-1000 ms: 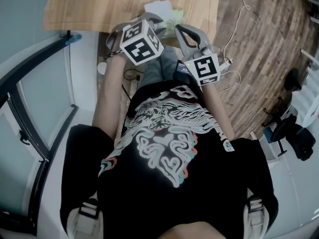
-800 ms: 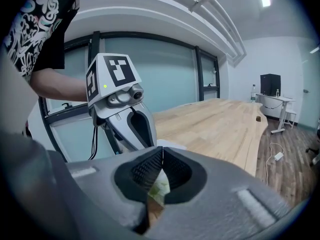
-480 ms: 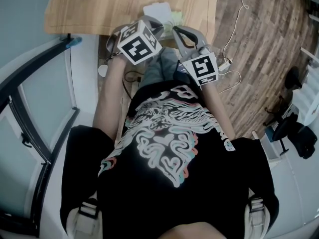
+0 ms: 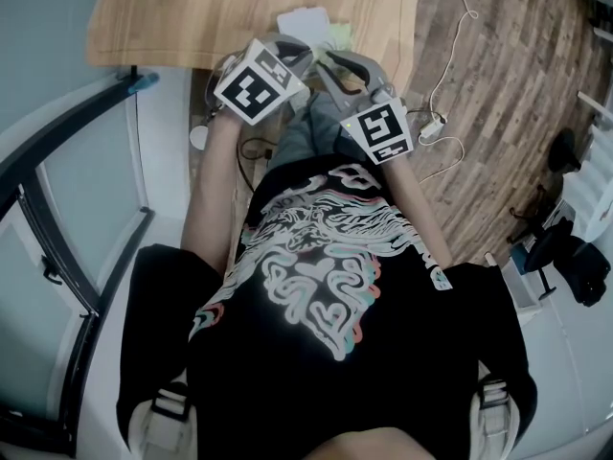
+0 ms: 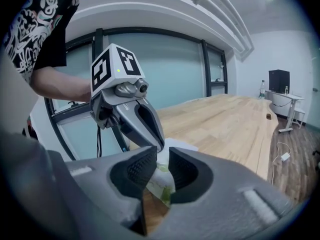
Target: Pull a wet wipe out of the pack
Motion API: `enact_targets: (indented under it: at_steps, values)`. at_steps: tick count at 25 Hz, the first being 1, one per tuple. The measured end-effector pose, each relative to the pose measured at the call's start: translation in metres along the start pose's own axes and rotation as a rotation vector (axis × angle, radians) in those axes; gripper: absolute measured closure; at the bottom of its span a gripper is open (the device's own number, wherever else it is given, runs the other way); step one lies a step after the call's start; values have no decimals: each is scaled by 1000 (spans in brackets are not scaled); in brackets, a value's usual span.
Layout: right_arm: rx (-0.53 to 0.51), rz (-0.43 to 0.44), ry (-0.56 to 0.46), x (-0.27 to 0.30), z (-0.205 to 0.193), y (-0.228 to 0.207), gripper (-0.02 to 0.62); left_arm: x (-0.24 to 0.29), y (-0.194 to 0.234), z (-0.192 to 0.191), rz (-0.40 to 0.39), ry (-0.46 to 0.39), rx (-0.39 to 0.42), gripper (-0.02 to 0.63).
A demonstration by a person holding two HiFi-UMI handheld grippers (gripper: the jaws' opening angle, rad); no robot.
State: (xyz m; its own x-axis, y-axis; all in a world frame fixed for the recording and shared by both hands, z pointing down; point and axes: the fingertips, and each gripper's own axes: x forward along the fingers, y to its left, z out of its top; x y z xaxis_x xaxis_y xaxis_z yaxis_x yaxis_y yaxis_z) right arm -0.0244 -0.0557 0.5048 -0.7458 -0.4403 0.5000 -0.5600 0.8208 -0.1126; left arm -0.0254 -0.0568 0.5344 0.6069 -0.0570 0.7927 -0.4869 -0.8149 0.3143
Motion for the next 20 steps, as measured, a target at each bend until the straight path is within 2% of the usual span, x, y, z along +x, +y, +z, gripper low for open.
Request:
enact_targets:
  at_steps: [11, 20]
  values:
    - [14, 55, 43, 17, 0, 11, 499, -13, 3, -3, 28, -39, -35, 606]
    - [-74, 76, 120, 27, -5, 14, 499, -20, 1, -5, 35, -56, -47, 606]
